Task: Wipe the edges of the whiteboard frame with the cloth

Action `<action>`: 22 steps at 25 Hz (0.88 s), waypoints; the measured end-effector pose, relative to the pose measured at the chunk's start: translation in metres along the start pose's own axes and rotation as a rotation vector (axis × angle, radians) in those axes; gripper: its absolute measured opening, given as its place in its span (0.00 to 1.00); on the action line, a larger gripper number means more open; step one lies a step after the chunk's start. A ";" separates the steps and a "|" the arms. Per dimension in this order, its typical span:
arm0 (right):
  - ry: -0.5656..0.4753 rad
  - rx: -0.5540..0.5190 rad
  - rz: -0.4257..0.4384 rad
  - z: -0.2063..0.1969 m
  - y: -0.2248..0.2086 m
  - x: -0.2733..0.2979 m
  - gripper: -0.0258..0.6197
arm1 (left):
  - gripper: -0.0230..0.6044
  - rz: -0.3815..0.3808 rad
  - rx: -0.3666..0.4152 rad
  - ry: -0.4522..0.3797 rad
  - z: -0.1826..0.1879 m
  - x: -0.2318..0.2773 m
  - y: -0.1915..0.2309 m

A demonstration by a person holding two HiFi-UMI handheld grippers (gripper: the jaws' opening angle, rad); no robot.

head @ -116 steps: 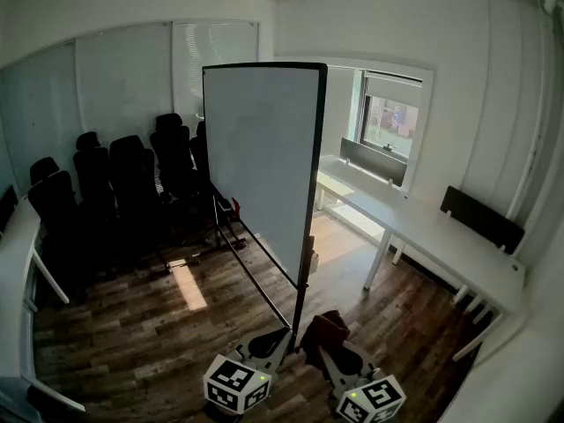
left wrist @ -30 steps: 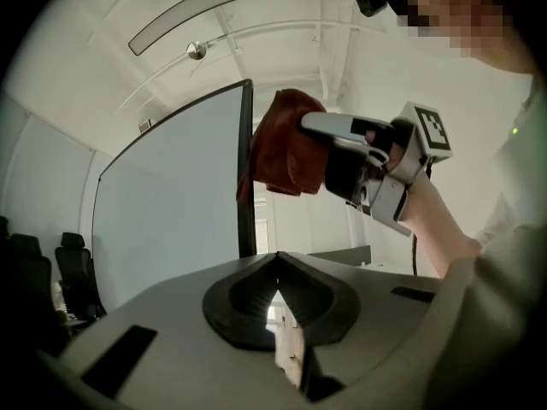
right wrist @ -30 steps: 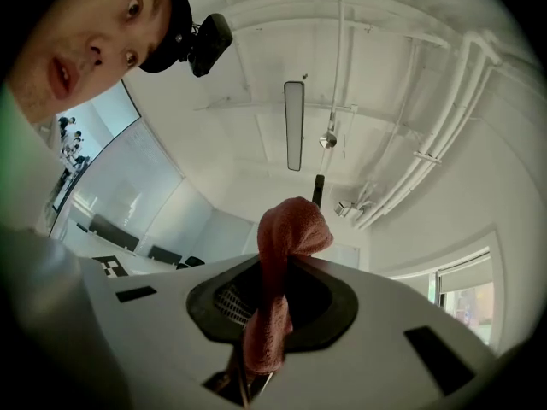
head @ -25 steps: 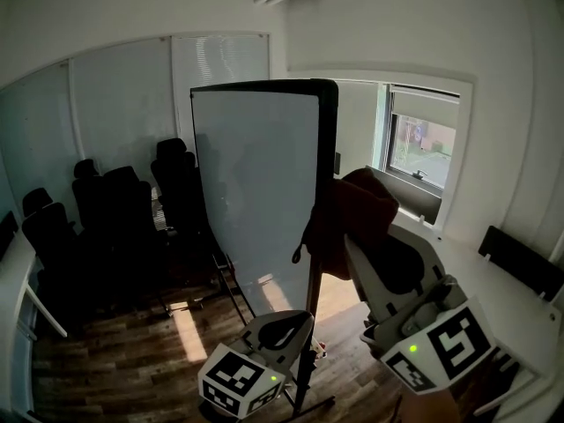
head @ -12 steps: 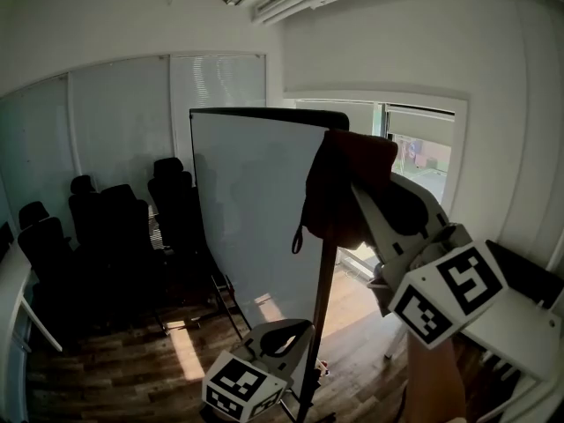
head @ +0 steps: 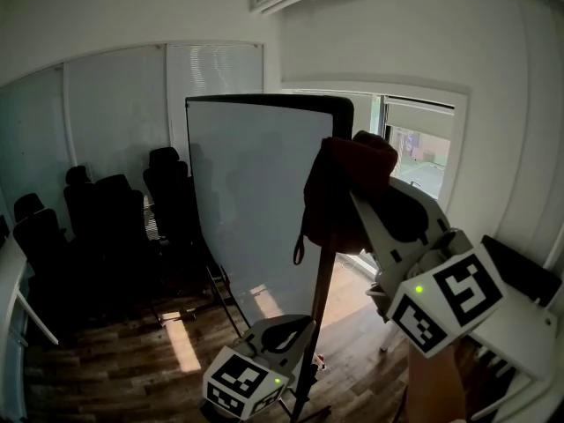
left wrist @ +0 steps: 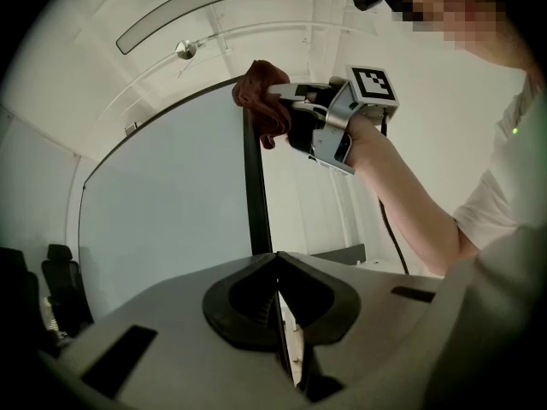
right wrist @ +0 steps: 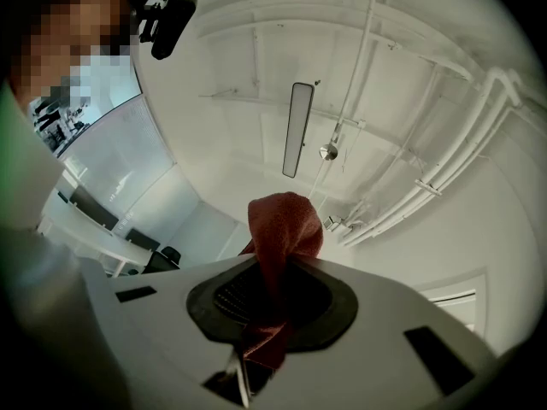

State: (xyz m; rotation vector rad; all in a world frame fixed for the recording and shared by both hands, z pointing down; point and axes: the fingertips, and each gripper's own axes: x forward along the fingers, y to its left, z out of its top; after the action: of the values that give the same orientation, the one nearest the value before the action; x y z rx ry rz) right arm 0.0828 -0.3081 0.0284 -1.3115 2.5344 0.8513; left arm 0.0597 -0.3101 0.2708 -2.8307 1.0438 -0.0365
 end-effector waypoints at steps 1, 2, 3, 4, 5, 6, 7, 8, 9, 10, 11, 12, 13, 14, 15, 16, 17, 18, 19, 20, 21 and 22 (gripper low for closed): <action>0.003 0.004 0.003 -0.004 0.001 -0.002 0.12 | 0.05 0.002 -0.001 0.001 -0.002 0.001 0.000; 0.004 0.009 0.005 -0.007 0.001 -0.004 0.12 | 0.05 0.003 -0.003 0.001 -0.003 0.002 -0.001; 0.005 0.016 0.007 -0.011 0.002 -0.005 0.12 | 0.05 0.003 -0.006 0.002 -0.004 0.003 -0.001; 0.008 0.021 0.008 -0.014 0.003 -0.005 0.12 | 0.05 0.003 -0.009 0.004 -0.005 0.003 -0.001; 0.010 0.026 0.010 -0.016 0.004 -0.005 0.12 | 0.05 0.003 -0.011 0.006 -0.005 0.002 -0.001; 0.013 0.030 0.013 -0.018 0.006 -0.004 0.12 | 0.05 0.003 -0.011 0.008 -0.005 0.002 -0.001; 0.016 0.035 0.015 -0.020 0.008 -0.004 0.12 | 0.05 0.004 -0.011 0.008 -0.004 0.001 -0.002; 0.020 0.040 0.018 -0.023 0.009 -0.005 0.12 | 0.05 0.004 -0.011 0.008 -0.004 0.000 -0.002; 0.022 0.047 0.020 -0.027 0.011 -0.006 0.12 | 0.05 0.006 -0.010 0.008 -0.004 -0.001 -0.003; 0.024 0.055 0.022 -0.031 0.012 -0.008 0.12 | 0.05 0.009 -0.010 0.008 -0.004 -0.001 -0.003; 0.025 0.064 0.023 -0.036 0.013 -0.011 0.12 | 0.05 0.013 -0.011 0.009 -0.006 -0.001 -0.003; 0.026 0.073 0.024 -0.041 0.015 -0.013 0.12 | 0.05 0.018 -0.013 0.008 -0.007 -0.002 -0.003; 0.028 0.081 0.024 -0.045 0.017 -0.014 0.12 | 0.05 0.023 -0.015 0.007 -0.009 -0.003 -0.002; 0.030 0.087 0.023 -0.050 0.019 -0.015 0.12 | 0.05 0.028 -0.016 0.007 -0.010 -0.004 -0.001; 0.033 0.091 0.022 -0.054 0.021 -0.016 0.12 | 0.05 0.033 -0.015 0.008 -0.013 -0.004 0.000; 0.038 0.093 0.022 -0.058 0.023 -0.018 0.12 | 0.05 0.037 -0.014 0.011 -0.015 -0.005 0.001; 0.043 0.095 0.021 -0.061 0.024 -0.019 0.12 | 0.05 0.039 -0.012 0.013 -0.016 -0.005 0.001; 0.048 0.100 0.021 -0.065 0.026 -0.021 0.12 | 0.05 0.039 -0.014 0.013 -0.017 -0.005 0.000; 0.053 0.108 0.022 -0.070 0.028 -0.023 0.12 | 0.05 0.038 -0.017 0.012 -0.016 -0.005 -0.001; 0.056 0.118 0.024 -0.074 0.030 -0.025 0.12 | 0.05 0.038 -0.021 0.010 -0.017 -0.006 -0.002; 0.060 0.129 0.026 -0.079 0.032 -0.027 0.12 | 0.05 0.039 -0.022 0.008 -0.017 -0.007 -0.003; 0.063 0.140 0.028 -0.083 0.034 -0.029 0.12 | 0.05 0.041 -0.023 0.006 -0.018 -0.008 -0.003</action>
State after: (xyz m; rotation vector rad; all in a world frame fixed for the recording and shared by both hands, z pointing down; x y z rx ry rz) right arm 0.0829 -0.3184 0.1225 -1.2816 2.6126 0.6345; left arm 0.0545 -0.3044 0.2896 -2.8304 1.1102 -0.0290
